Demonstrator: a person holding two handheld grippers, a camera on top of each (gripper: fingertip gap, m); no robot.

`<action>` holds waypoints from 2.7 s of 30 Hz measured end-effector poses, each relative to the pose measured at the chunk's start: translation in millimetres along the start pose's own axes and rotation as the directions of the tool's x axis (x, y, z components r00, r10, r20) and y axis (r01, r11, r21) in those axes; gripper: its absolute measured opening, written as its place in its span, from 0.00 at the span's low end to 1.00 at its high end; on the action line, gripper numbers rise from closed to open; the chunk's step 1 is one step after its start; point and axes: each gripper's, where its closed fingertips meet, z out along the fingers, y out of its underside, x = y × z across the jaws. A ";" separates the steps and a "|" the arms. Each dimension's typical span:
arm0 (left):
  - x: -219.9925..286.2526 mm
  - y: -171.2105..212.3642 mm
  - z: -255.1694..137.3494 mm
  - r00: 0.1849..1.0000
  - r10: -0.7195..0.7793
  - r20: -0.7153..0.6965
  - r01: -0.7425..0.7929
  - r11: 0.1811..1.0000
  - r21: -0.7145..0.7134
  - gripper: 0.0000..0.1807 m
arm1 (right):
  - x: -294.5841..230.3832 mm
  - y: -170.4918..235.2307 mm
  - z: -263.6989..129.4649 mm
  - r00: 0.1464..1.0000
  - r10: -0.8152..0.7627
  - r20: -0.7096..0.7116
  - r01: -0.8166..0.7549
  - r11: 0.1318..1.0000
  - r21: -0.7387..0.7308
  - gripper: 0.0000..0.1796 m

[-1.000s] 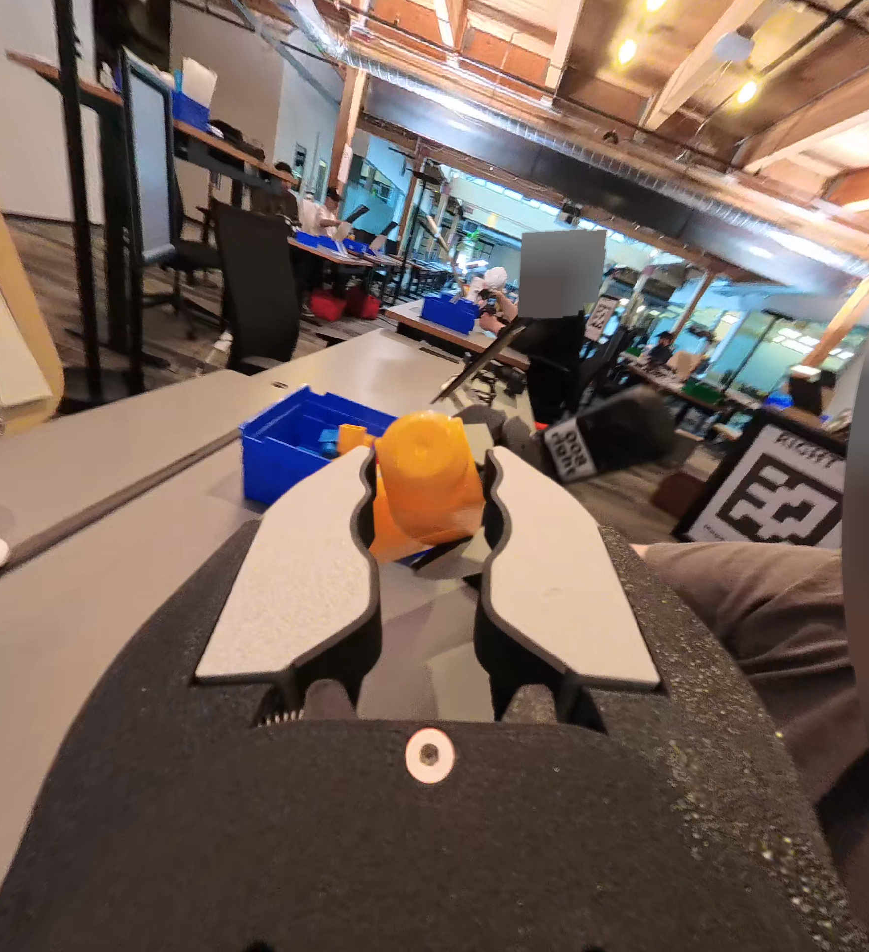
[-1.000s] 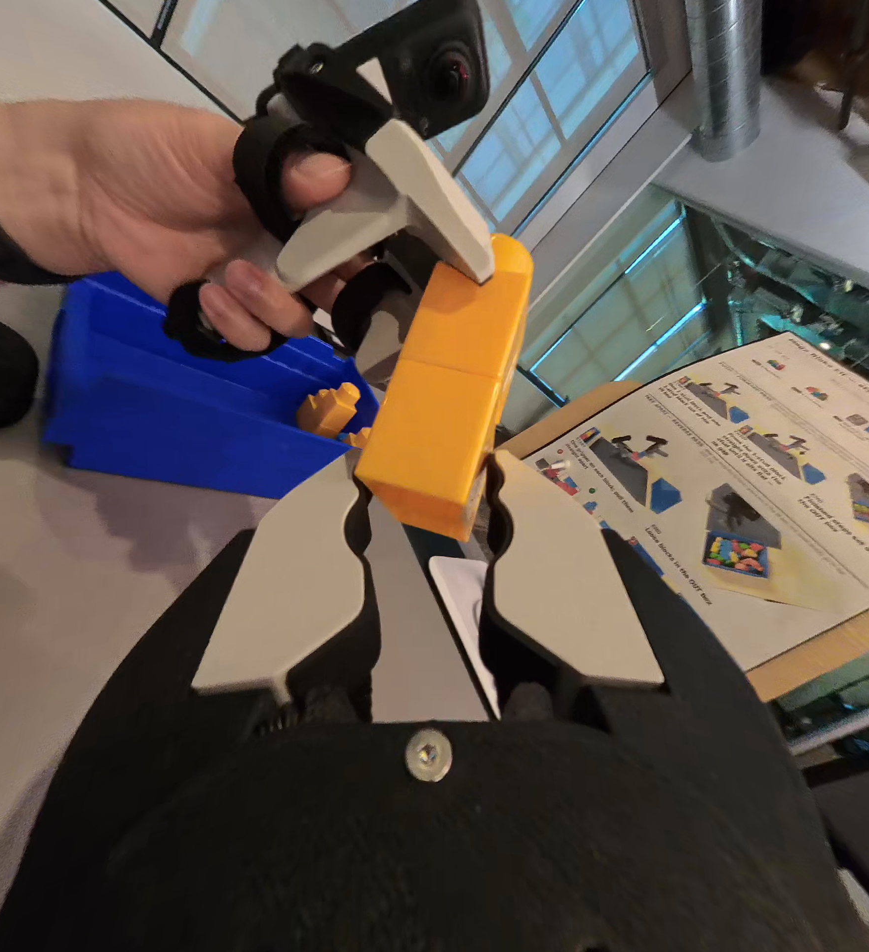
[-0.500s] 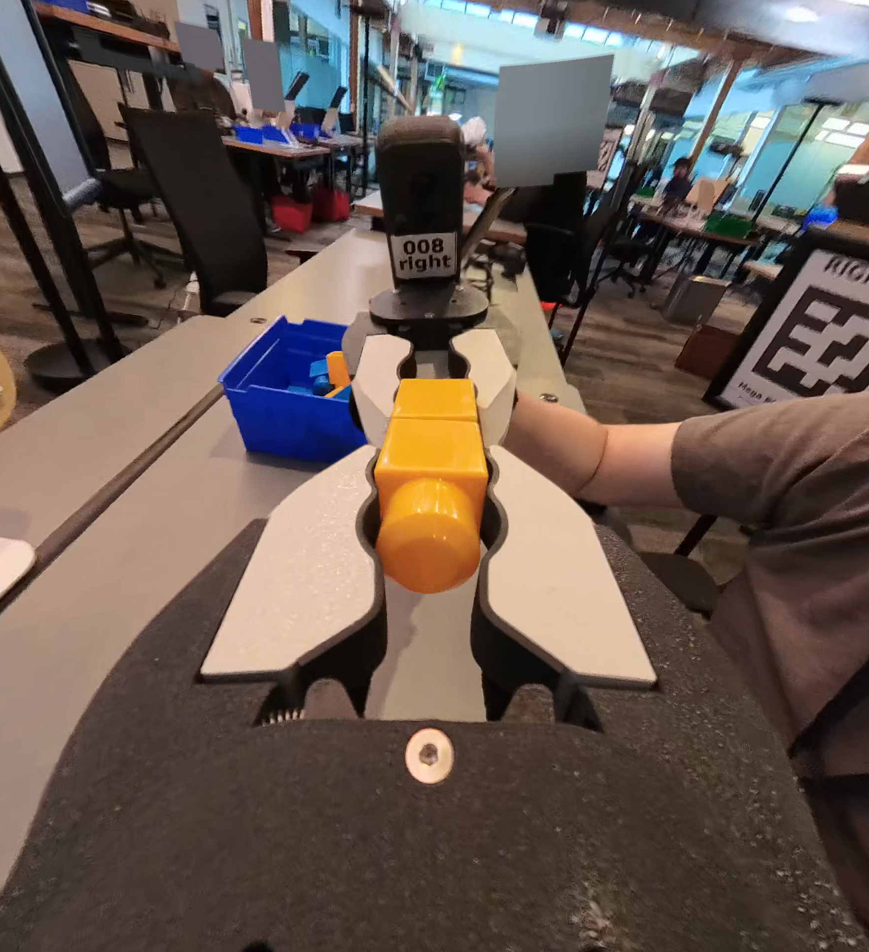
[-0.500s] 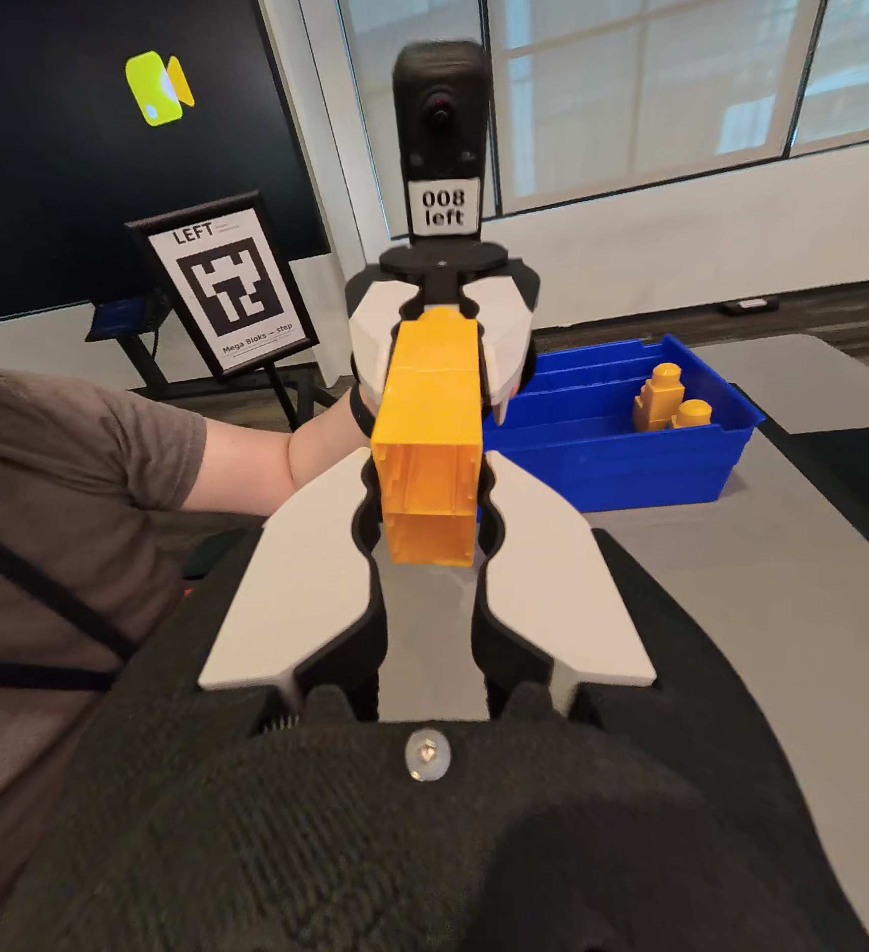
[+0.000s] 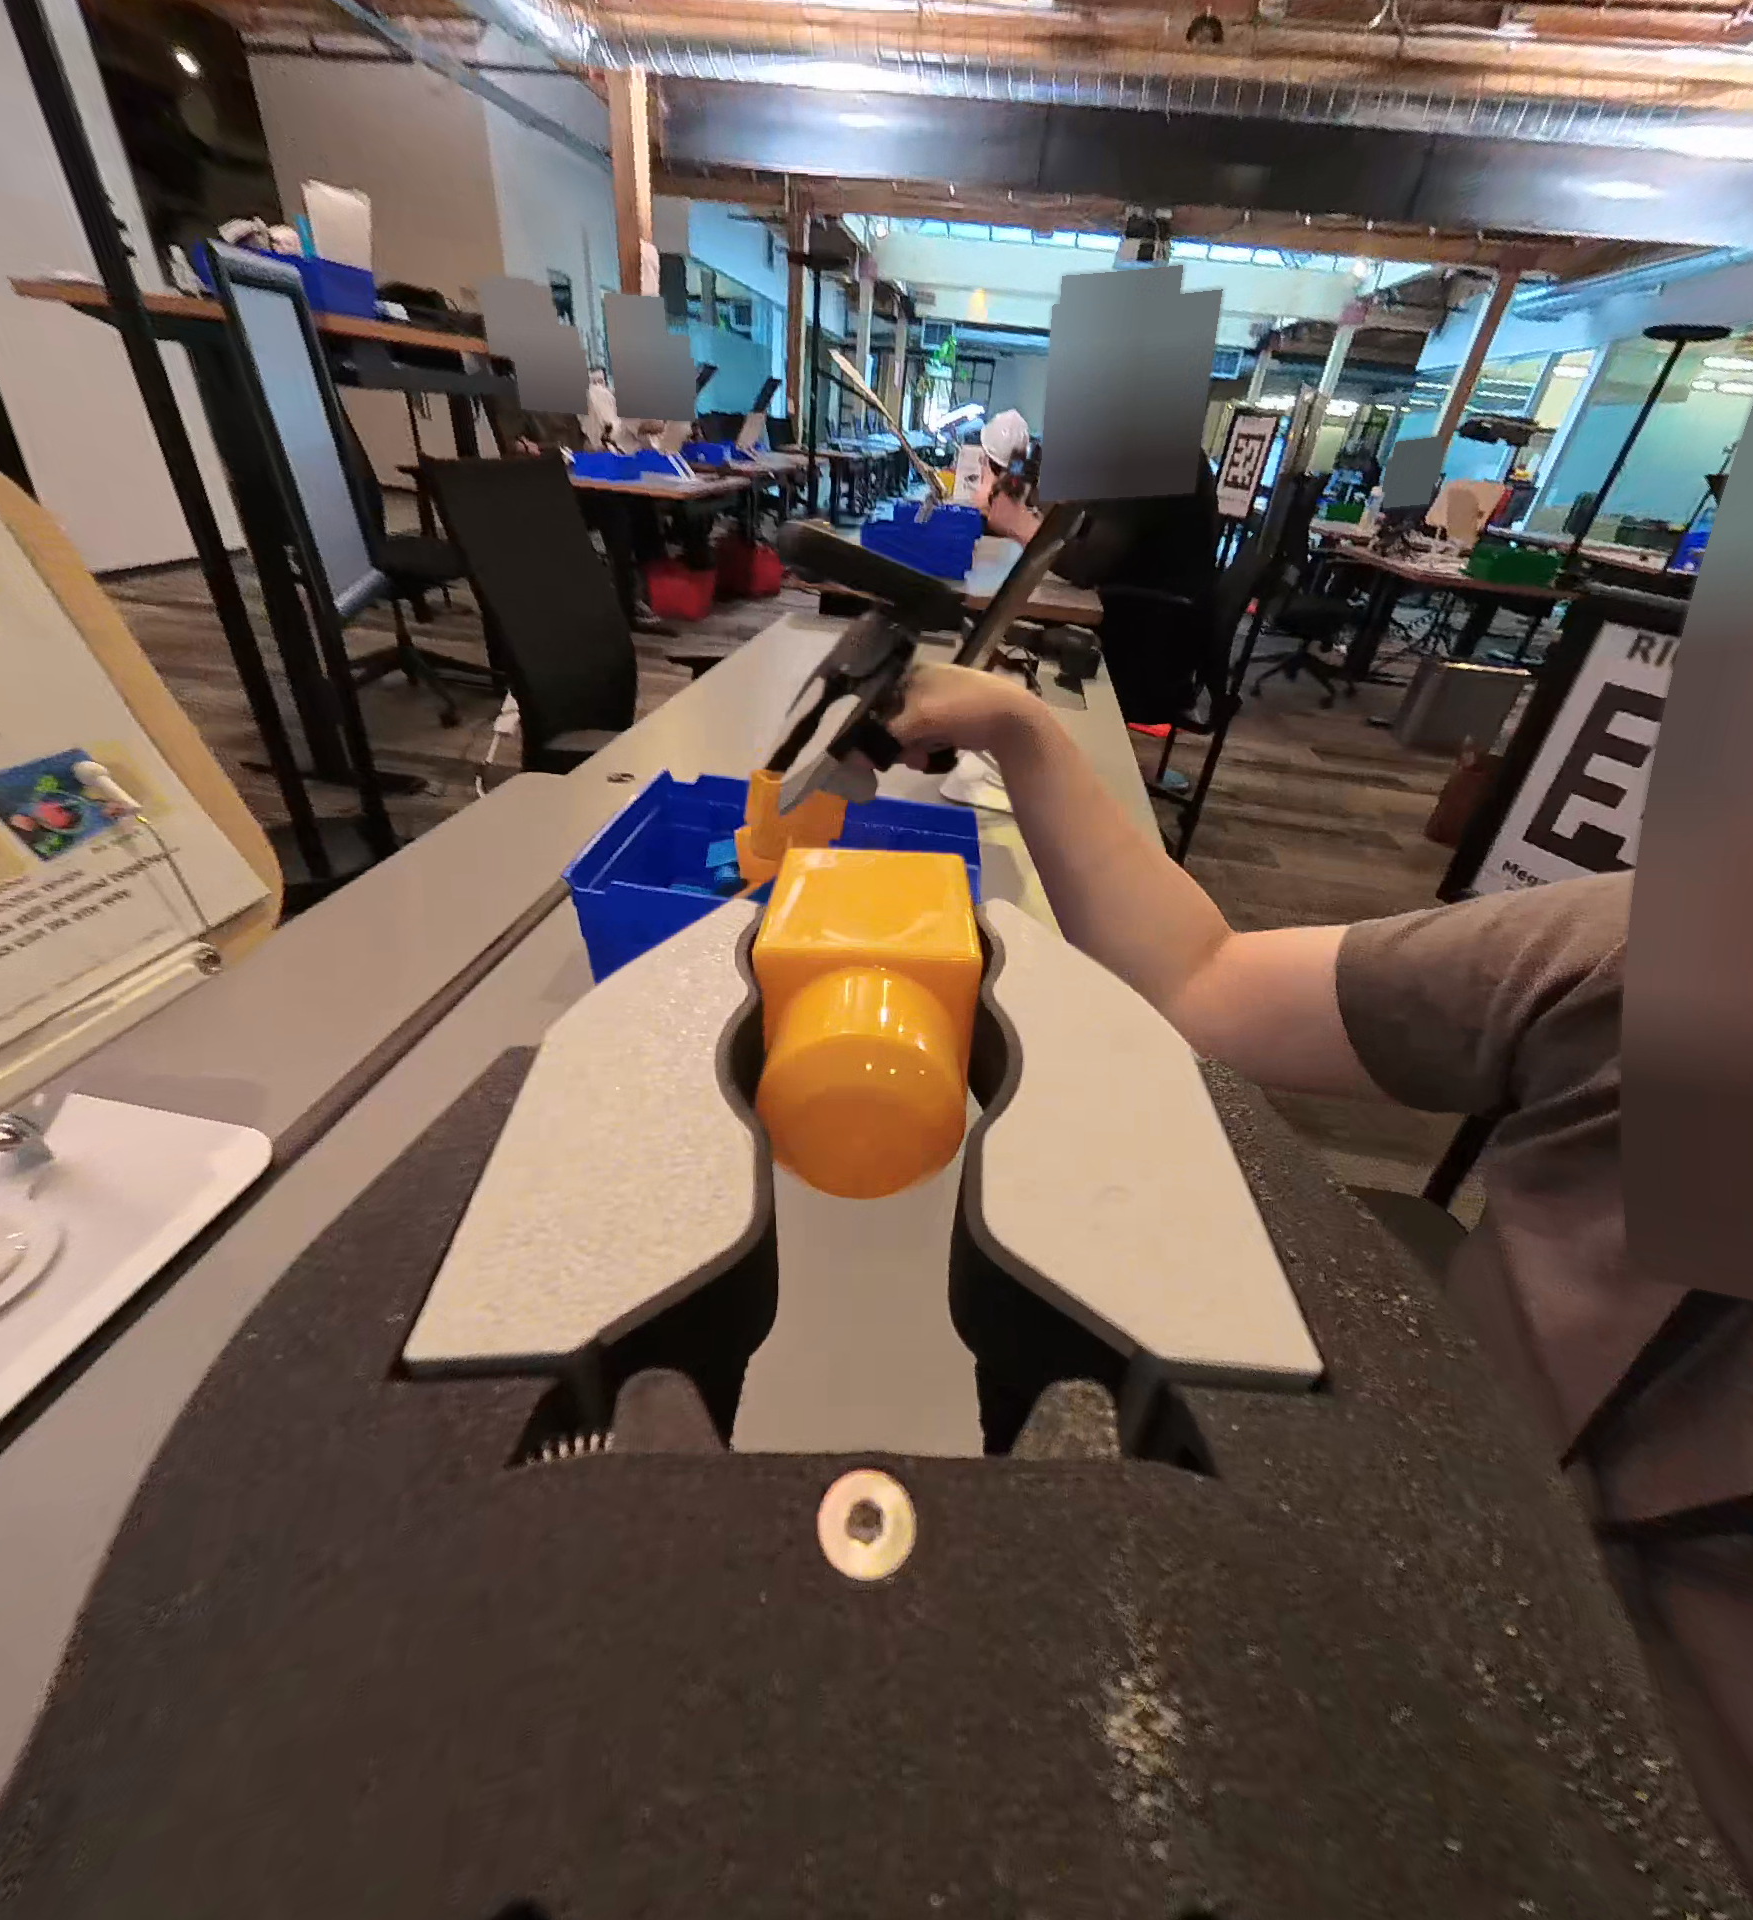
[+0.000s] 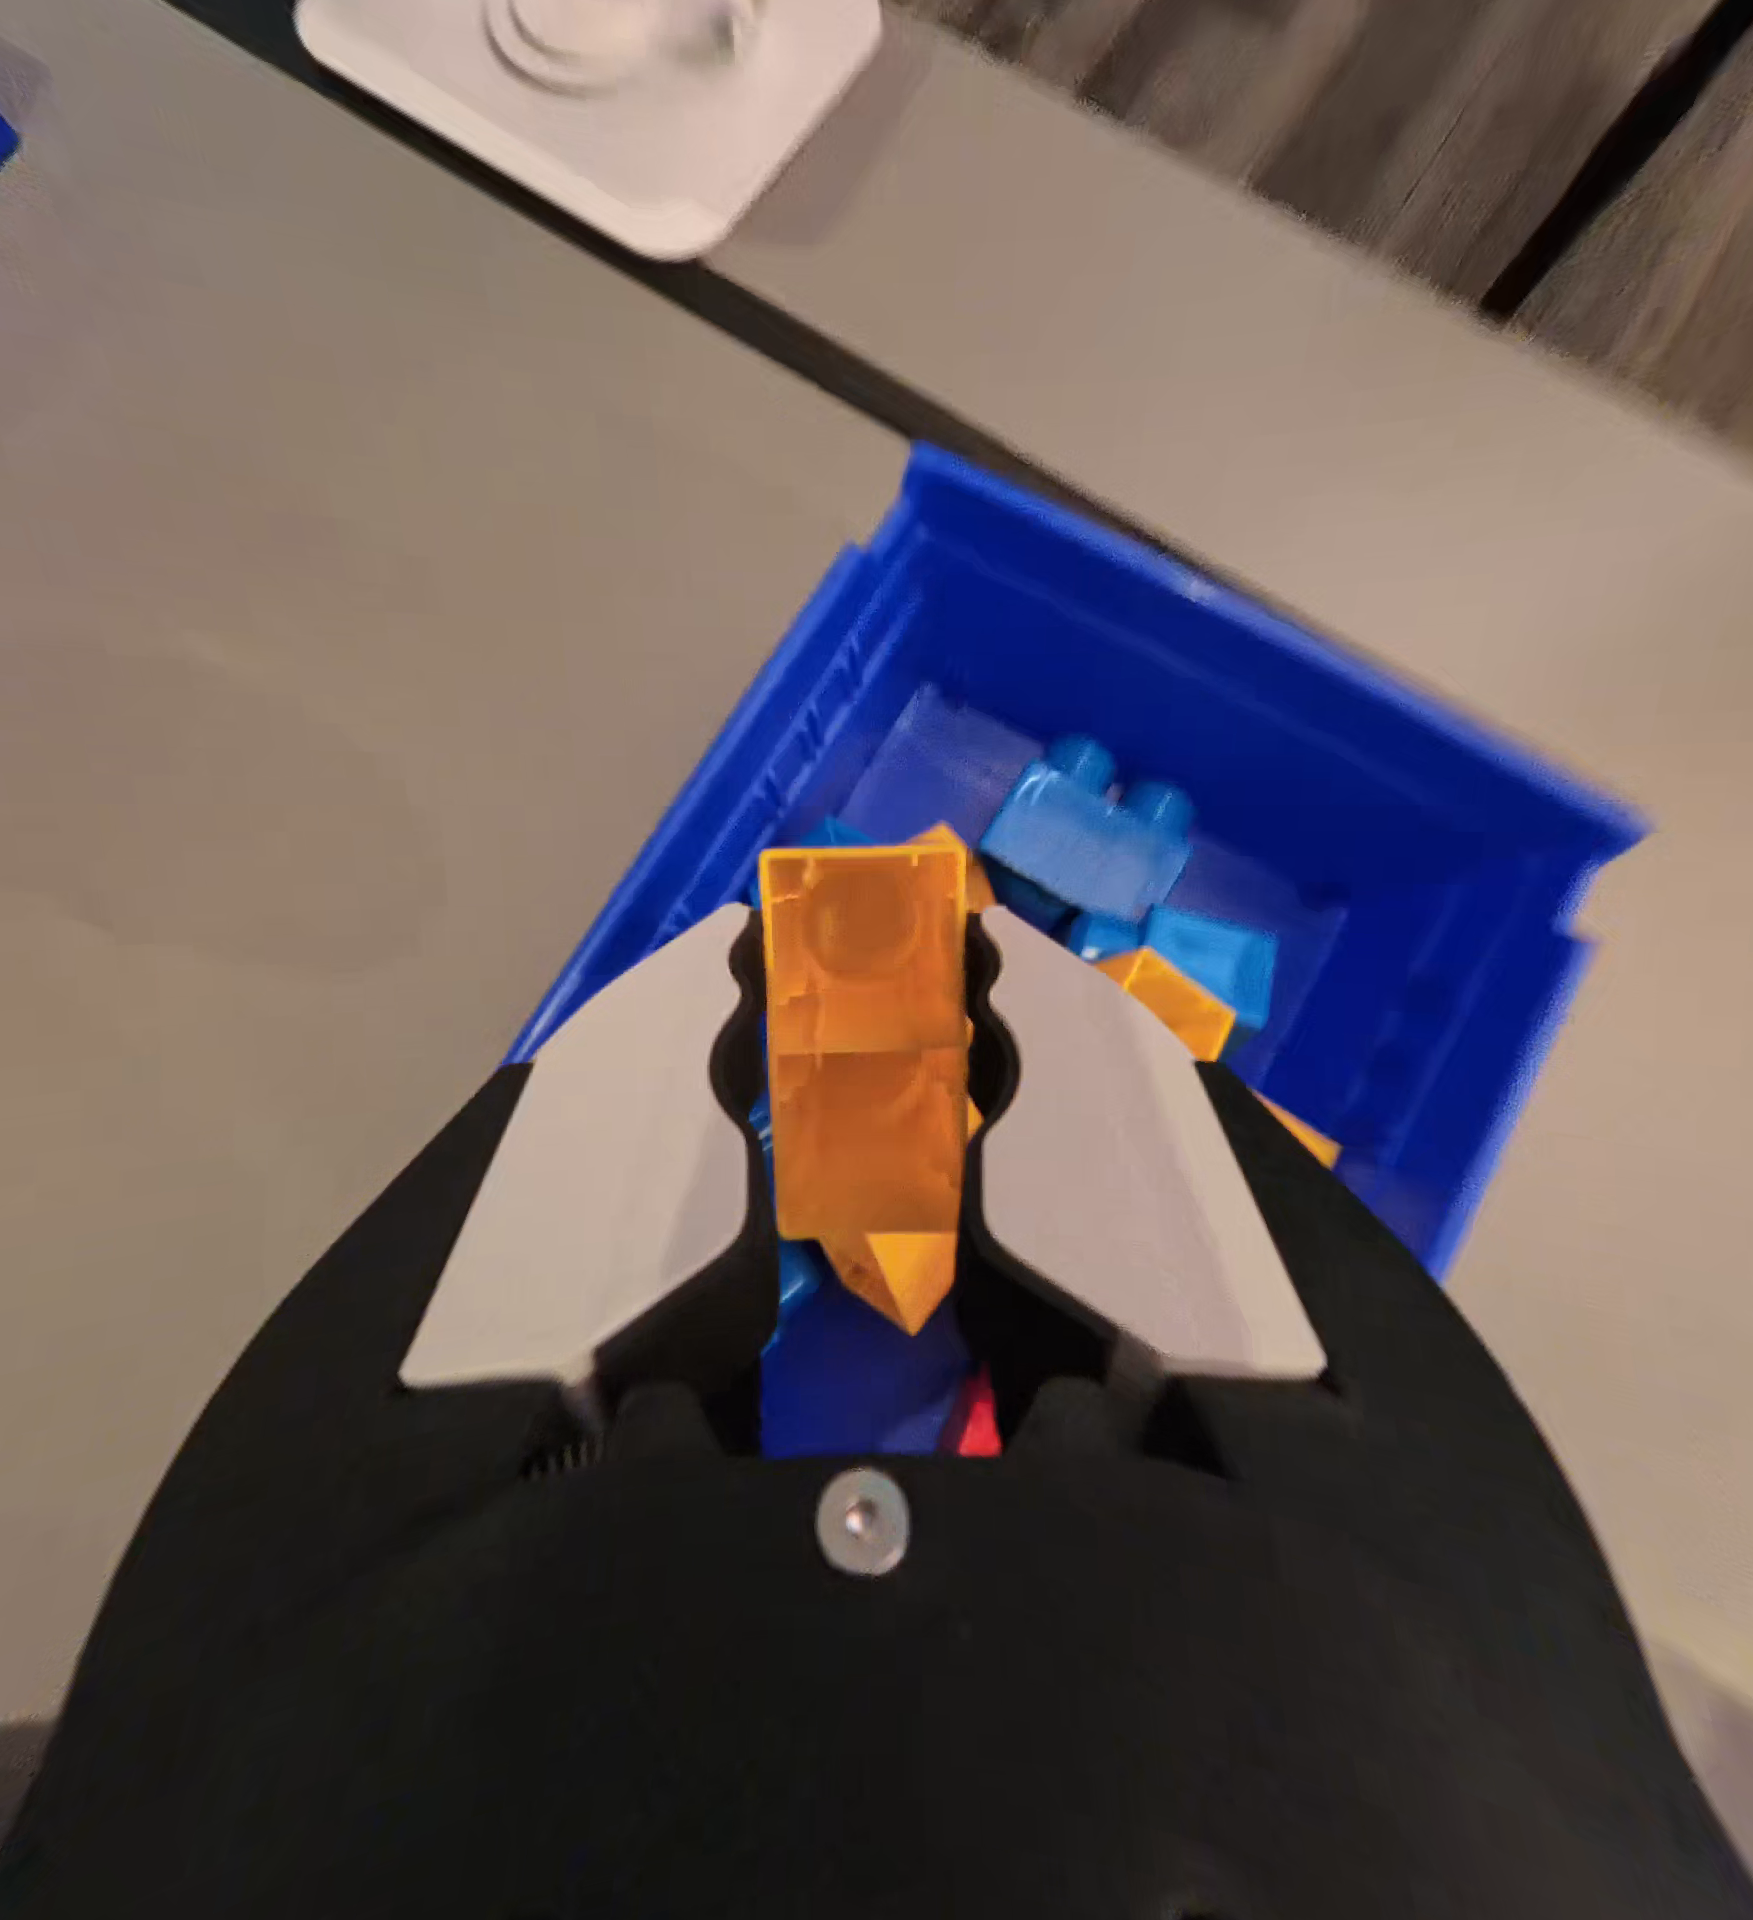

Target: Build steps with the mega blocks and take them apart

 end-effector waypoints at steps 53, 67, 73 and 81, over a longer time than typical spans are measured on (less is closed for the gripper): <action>-128.2 63.3 -191.0 0.598 0.016 0.802 0.293 0.926 -0.237 0.39 | 42.1 72.0 9.8 0.992 -0.069 -0.106 0.038 0.962 -0.271 0.26; -231.4 168.9 -139.6 0.557 0.054 0.829 0.419 0.843 -0.337 0.35 | 43.3 13.4 -26.5 0.924 -0.159 -0.349 0.142 0.987 -0.073 0.28; -246.8 207.9 -137.8 0.485 0.196 0.852 0.495 0.742 -0.453 0.36 | 46.5 22.1 -17.8 0.914 -0.195 -0.356 0.150 0.977 -0.151 0.28; -252.0 199.5 -145.6 0.442 0.359 0.822 0.445 0.708 -0.548 0.22 | 38.5 12.7 -13.2 0.902 -0.241 -0.359 0.195 0.968 -0.160 0.27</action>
